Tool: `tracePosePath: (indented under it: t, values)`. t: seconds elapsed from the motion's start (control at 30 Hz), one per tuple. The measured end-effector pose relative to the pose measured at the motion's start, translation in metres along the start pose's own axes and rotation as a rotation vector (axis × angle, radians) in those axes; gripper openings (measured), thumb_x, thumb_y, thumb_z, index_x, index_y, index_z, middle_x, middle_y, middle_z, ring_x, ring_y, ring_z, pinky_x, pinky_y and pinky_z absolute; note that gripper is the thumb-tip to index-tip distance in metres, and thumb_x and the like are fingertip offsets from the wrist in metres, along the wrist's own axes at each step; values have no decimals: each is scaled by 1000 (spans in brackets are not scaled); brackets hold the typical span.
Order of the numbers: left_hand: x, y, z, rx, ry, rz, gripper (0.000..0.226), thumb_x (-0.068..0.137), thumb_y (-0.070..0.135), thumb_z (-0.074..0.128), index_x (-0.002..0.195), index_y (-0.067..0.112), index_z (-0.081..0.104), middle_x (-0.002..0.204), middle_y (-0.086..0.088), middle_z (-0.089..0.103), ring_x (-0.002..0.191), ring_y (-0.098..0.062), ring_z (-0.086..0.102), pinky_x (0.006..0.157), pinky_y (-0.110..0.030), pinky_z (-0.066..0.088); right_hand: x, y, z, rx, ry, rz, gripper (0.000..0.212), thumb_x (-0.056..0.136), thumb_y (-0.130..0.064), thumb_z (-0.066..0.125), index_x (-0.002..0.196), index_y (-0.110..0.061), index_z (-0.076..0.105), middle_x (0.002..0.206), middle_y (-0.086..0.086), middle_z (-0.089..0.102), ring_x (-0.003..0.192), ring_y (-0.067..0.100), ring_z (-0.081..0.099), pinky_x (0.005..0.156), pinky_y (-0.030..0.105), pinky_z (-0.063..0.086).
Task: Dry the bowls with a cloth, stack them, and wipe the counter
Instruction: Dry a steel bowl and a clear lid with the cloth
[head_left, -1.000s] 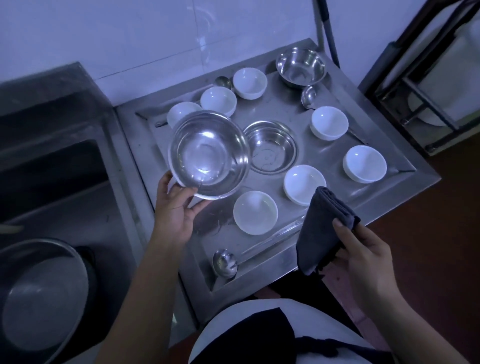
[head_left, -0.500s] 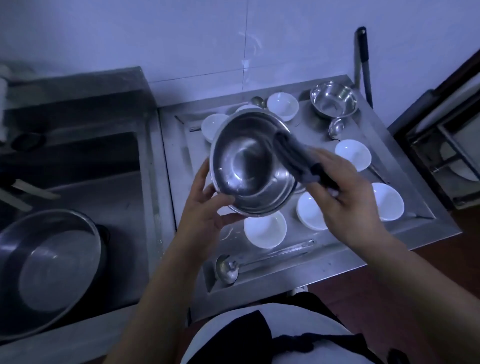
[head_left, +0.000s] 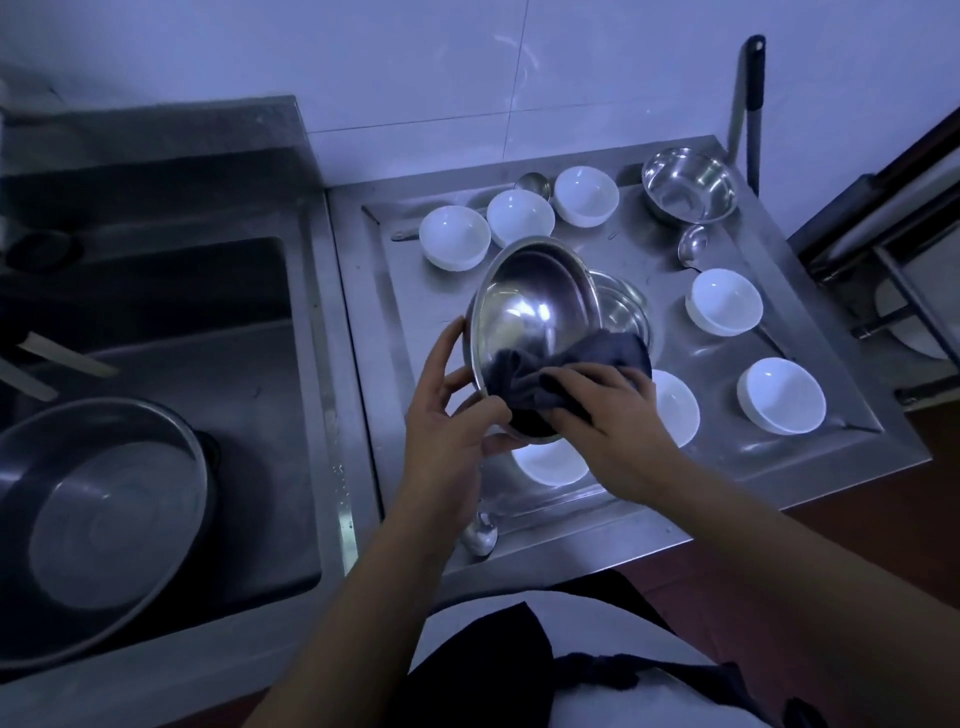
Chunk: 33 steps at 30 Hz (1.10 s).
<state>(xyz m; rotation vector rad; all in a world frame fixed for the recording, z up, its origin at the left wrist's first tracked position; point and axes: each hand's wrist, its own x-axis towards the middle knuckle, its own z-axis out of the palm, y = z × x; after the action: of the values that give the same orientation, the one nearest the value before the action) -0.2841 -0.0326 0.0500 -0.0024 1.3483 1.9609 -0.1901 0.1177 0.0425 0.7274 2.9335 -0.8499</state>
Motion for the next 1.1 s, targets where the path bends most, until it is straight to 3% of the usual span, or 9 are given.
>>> tracePosePath:
  t: [0.1,0.2,0.27,0.37,0.43,0.57,0.7,0.9,1.1]
  values:
    - [4,-4,-2,-26,-18,-8,86,80,-23,54,135,42,59,125,-10,63,107,-33,71,76,-53,62,-6,-19,6,284,-55,111,34,92,-43,46,119,-38,66,104,-19,69,104,-4,54,106,42,34]
    - [10,-7,-4,-17,-64,-25,87,81,-22,52,137,44,56,130,-7,64,115,-36,68,79,-50,61,-2,-38,-1,850,-139,265,22,102,-16,51,113,-22,69,67,-17,63,60,-2,56,66,15,44]
    - [14,-7,-7,-27,-118,-55,87,84,-22,52,141,45,53,133,-8,62,120,-37,64,78,-45,61,4,-47,-12,1085,-188,348,24,104,-13,48,120,-13,67,70,-7,69,59,3,62,54,13,47]
    - [18,-3,-15,-46,-218,-71,83,88,-16,59,145,43,48,139,-12,58,125,-39,60,81,-46,60,15,-52,-25,1269,-248,363,31,105,-21,46,130,-16,63,112,14,73,97,25,70,83,30,59]
    - [20,1,-18,-43,-259,-67,81,88,-6,67,148,42,44,142,-13,55,127,-37,59,84,-47,59,18,-52,-26,1307,-269,345,34,105,-24,44,135,-18,59,126,18,68,114,32,66,99,41,53]
    - [19,6,-15,-7,-265,-60,69,92,19,66,152,40,39,141,-16,57,123,-32,63,88,-54,58,18,-60,-29,1470,-191,352,33,106,-29,42,133,-19,59,116,11,72,98,22,70,79,32,57]
    - [14,4,-8,16,-275,-43,58,100,28,59,153,40,38,140,-16,58,122,-33,64,92,-63,54,18,-64,-35,1644,-107,421,39,105,-39,44,127,-13,62,106,7,72,89,18,73,74,33,58]
    - [5,5,-10,-48,-256,-77,55,101,25,51,154,30,40,131,-9,67,121,-36,63,76,-48,59,3,-66,-27,1383,-56,231,23,103,-20,51,118,-14,67,99,10,68,88,21,65,76,25,55]
    - [-2,17,-18,38,-285,-53,65,94,19,62,154,32,39,136,-12,64,124,-34,63,85,-63,57,-21,-45,-36,1035,-328,155,26,99,-13,58,122,-14,69,109,2,75,98,10,68,85,20,51]
